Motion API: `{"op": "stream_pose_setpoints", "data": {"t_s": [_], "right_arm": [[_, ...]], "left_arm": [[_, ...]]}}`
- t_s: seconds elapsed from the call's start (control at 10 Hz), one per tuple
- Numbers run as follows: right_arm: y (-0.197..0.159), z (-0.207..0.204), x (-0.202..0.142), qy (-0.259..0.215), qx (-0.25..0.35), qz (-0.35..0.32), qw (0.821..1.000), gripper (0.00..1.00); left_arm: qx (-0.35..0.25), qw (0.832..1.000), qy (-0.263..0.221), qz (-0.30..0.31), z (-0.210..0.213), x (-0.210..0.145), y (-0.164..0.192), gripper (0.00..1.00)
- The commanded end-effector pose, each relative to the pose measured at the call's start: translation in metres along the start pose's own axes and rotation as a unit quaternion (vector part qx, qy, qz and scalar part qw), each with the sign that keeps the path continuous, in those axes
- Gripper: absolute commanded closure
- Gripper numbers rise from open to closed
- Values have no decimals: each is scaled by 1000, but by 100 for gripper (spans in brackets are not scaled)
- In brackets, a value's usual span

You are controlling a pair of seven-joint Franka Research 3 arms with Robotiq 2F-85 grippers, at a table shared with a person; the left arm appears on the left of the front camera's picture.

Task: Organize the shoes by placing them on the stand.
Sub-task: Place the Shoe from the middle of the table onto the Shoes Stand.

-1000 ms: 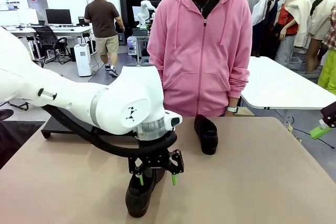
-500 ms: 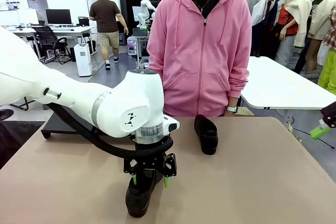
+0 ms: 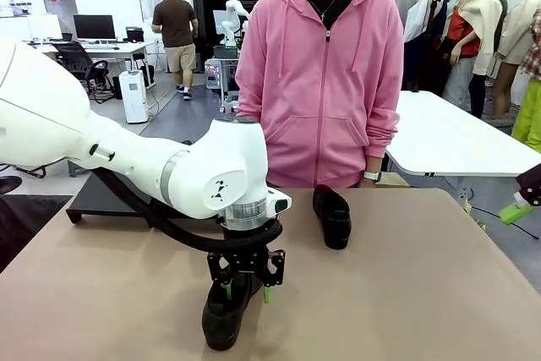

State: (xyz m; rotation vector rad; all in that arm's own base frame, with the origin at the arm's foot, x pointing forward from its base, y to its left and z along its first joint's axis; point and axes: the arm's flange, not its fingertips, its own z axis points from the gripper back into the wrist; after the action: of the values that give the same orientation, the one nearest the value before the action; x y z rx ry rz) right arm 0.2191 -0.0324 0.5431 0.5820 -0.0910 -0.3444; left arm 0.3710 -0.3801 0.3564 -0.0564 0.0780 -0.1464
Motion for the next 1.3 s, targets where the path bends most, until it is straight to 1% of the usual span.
{"op": "stream_pose_setpoints", "data": {"t_s": [0.0, 0.6, 0.8, 1.0, 1.1, 1.2], "right_arm": [[5, 3, -1, 3, 15, -6, 1000, 0], [5, 3, -1, 3, 15, -6, 1000, 0], [5, 3, -1, 3, 15, -6, 1000, 0], [5, 3, -1, 3, 15, -6, 1000, 0], [5, 3, -1, 3, 15, -6, 1000, 0], [5, 3, -1, 3, 15, -6, 1000, 0]], "left_arm": [[2, 1000, -2, -3, 2, 1, 3, 100], [24, 1000, 0, -4, -1, 9, -1, 100], [26, 1000, -9, 1, 4, 9, -1, 100], [28, 999, -44, -13, 39, -7, 4, 100], [24, 997, -73, -25, 64, -24, 9, 100], [35, 992, -120, -14, 90, -45, 19, 100]]}}
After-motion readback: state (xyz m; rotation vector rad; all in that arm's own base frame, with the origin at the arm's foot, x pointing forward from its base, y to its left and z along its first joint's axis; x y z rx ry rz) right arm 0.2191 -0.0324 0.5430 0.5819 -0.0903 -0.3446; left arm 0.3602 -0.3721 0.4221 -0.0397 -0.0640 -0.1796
